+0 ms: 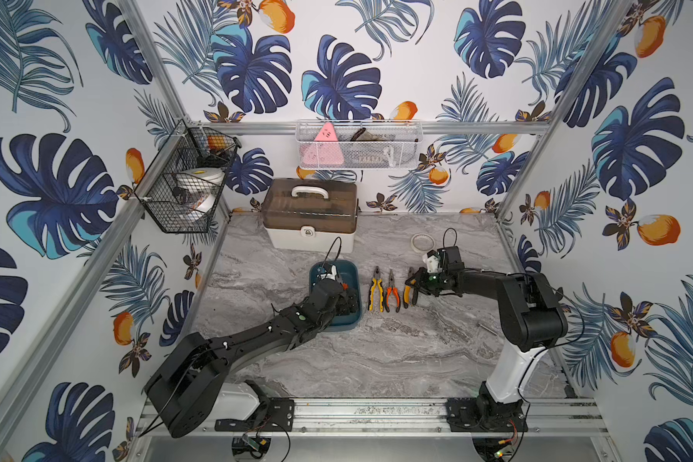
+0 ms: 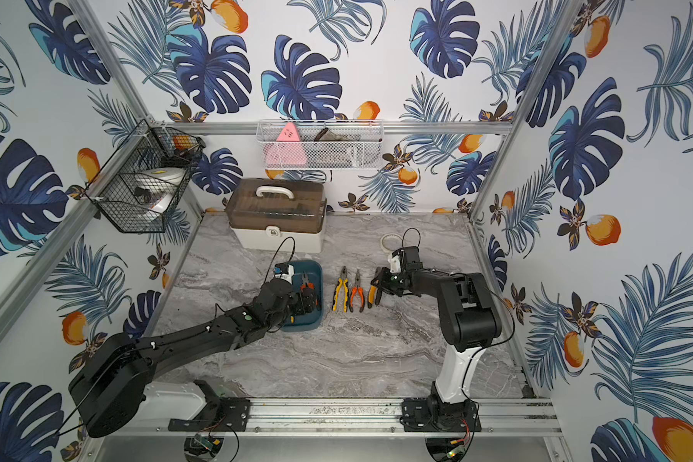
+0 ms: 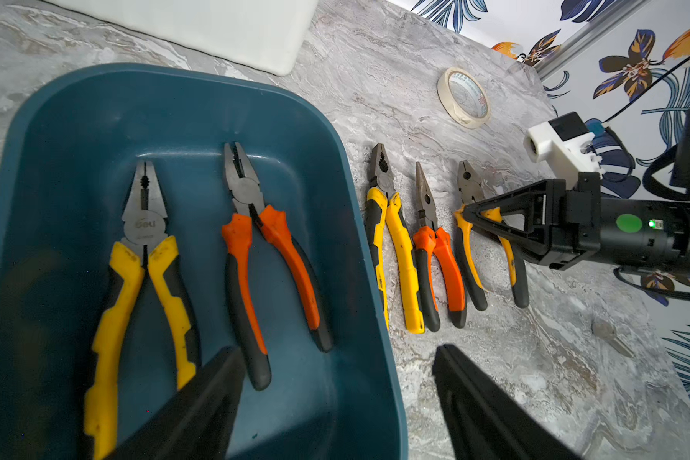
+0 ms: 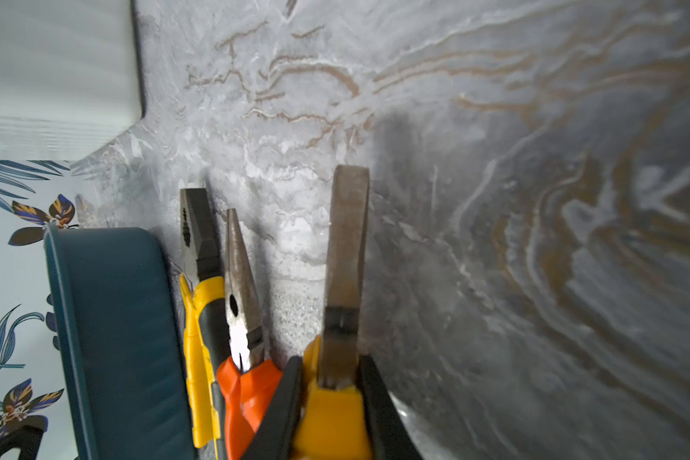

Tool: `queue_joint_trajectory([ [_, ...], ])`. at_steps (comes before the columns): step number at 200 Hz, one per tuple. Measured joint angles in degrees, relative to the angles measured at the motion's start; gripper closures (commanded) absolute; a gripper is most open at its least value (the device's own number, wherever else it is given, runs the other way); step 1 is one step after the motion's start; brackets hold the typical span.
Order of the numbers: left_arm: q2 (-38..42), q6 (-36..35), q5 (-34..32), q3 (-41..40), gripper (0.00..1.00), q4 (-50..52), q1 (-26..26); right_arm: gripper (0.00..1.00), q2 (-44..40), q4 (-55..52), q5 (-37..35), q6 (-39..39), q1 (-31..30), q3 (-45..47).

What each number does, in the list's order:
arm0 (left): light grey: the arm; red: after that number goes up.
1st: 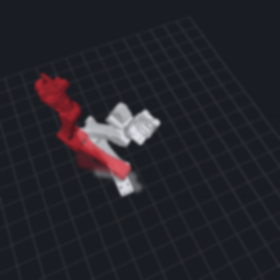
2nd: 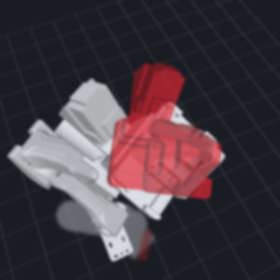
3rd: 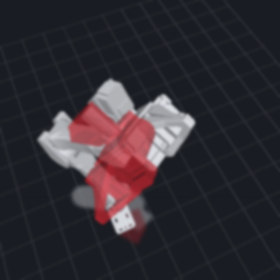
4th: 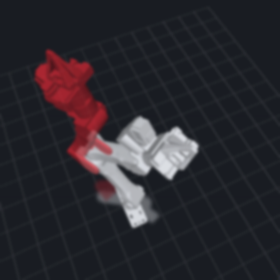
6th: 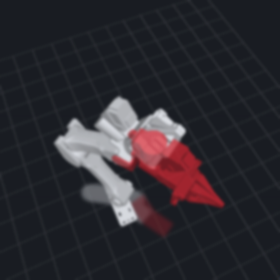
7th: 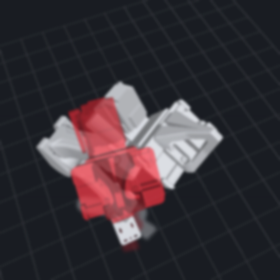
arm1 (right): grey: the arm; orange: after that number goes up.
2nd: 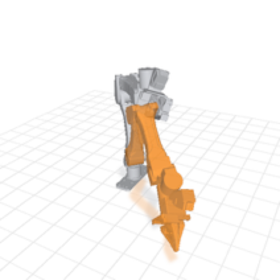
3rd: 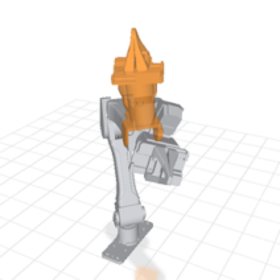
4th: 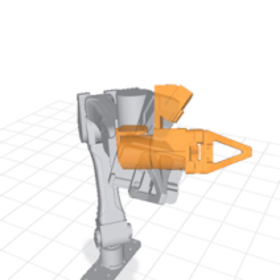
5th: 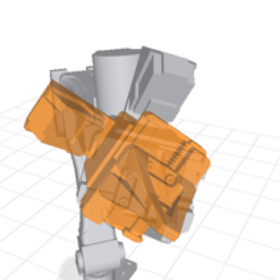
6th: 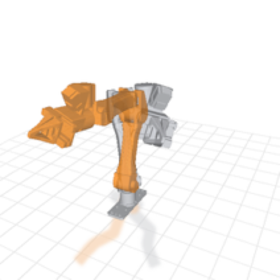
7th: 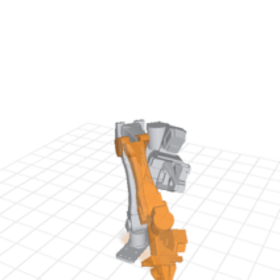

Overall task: Take the pliers out of the storage box
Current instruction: Place the pliers at the center of the board.

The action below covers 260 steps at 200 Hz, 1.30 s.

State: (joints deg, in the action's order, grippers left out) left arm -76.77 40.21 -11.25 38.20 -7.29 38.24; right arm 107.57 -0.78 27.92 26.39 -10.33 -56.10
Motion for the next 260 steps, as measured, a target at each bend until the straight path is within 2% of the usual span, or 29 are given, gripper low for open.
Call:
queue_joint_trajectory([
  [41, -0.68, -0.09, 0.17, 0.35, 0.17, 0.02, 0.0, 0.94, 0.0, 0.44, 0.42, -0.04, 0.15, 0.17],
  [88, -1.9, -0.42, 0.57, 0.98, 0.17, 0.07, 0.0, 0.64, -0.35, 0.17, -0.2, -0.39, 0.09, 0.24],
  [121, -2.38, -0.98, 0.61, 1.2, 0.17, 0.22, 0.0, 0.46, -1.57, -0.52, -2.12, -1.18, -0.07, 0.37],
  [220, -3.8, -1.2, 1.64, 2.19, 0.17, 1.05, 0.0, 0.35, -1.31, -4.35, -7.1, -3.5, -0.15, -2.64],
  [260, -4.81, -1.31, 2.51, 2.6, 0.17, 1.2, 0.0, 0.34, -1.7, -7.28, -15.3, -4.17, -2.47, -4.15],
])
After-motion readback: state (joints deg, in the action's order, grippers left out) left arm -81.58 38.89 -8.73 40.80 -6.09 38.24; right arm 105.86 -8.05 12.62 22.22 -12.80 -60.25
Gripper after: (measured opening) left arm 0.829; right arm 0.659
